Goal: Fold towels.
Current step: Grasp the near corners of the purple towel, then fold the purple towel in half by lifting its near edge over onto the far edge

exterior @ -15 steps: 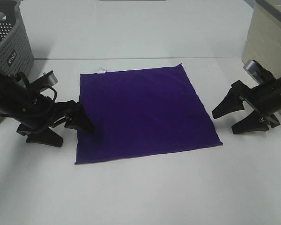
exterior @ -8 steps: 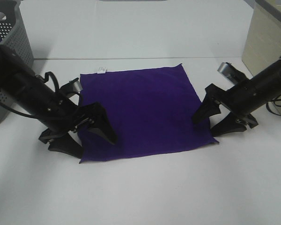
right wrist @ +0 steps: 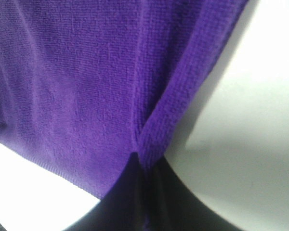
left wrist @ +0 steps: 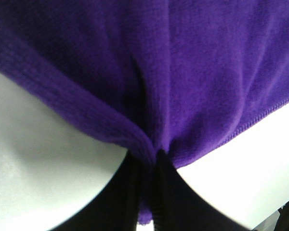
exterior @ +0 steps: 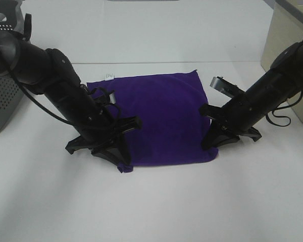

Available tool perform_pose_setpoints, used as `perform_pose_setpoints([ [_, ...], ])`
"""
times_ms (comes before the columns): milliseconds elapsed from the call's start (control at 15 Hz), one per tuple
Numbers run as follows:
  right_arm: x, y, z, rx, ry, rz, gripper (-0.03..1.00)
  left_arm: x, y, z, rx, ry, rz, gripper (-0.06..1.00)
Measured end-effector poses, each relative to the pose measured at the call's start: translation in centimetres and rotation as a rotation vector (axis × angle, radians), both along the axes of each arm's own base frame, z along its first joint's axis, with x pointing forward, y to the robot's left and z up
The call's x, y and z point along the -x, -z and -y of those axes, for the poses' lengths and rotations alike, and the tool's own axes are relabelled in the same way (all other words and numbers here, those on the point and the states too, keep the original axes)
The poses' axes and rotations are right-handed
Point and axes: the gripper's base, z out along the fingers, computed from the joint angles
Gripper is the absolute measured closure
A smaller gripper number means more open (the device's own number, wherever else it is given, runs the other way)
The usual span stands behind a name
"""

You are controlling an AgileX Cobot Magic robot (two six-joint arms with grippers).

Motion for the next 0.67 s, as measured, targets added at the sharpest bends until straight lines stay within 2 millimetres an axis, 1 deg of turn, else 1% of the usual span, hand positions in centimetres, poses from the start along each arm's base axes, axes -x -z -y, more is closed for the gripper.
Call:
perform_pose_setpoints([
  [67,0.0,0.0,0.0,0.001,0.004,-0.002,0.94,0.0,0.0,0.0,0.000,0.000,0.002,0.93],
  [267,0.0,0.0,-0.1,-0.006,0.012,-0.013,0.94,0.0,0.0,0.0,0.002,0.028,0.015,0.94],
  [400,0.4,-0.1,-0.2,-0.028,0.005,-0.046,0.94,0.0,-0.2,-0.1,-0.003,0.088,0.044,0.94],
  [467,0.7,-0.2,-0.3,-0.040,-0.001,-0.066,0.94,0.2,-0.6,-0.2,-0.023,0.138,0.062,0.94],
  [600,1.0,-0.9,-0.4,-0.053,-0.010,-0.078,0.94,0.6,-1.6,-0.9,-0.086,0.250,0.094,0.94],
  [667,1.0,-2.0,-0.6,-0.078,0.001,-0.078,0.94,0.7,-2.0,-1.1,-0.104,0.278,0.102,0.94],
])
